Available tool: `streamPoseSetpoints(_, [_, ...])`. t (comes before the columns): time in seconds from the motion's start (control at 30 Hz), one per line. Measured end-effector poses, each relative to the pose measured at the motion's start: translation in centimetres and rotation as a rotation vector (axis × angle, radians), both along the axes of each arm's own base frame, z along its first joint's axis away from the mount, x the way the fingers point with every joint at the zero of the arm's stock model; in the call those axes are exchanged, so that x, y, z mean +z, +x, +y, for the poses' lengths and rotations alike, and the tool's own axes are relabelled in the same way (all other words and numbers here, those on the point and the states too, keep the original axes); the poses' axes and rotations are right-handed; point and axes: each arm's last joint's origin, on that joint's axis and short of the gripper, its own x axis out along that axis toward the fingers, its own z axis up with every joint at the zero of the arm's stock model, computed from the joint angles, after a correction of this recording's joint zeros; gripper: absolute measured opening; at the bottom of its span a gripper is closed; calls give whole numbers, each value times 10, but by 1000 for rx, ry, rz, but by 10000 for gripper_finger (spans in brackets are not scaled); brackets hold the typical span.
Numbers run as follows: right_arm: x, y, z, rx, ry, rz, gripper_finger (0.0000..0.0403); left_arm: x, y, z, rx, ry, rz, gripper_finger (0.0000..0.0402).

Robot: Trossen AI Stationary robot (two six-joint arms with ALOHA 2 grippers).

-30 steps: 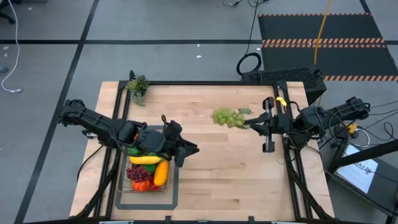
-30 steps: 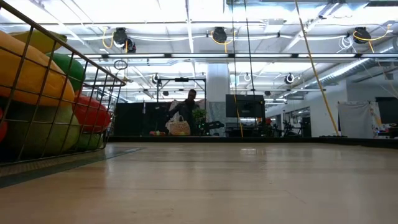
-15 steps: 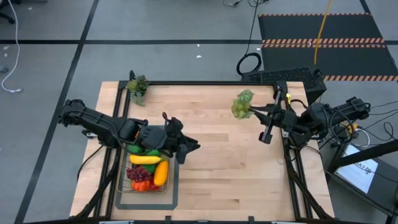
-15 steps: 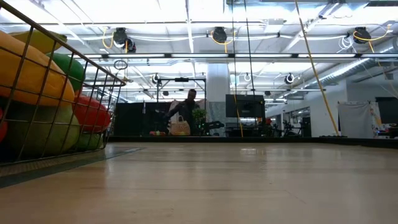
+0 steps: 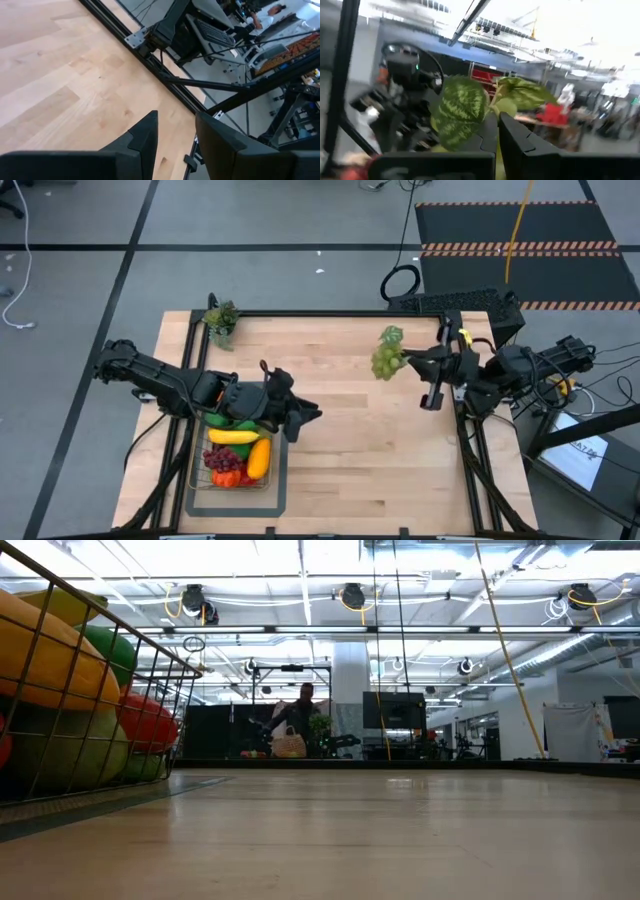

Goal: Build produce basket
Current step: Put the green grapes into the wire basket

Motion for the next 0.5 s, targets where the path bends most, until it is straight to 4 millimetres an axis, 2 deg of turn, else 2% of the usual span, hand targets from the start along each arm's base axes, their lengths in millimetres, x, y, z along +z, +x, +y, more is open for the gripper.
streamPoseSetpoints(0.17, [0,0,0,68,222,-50,0,0,0,1,31,-22,-10,131])
streamPoseSetpoints(0.5, [-7,-3,-3,124,729,-108,0,12,4,0,43,-13,-136,131])
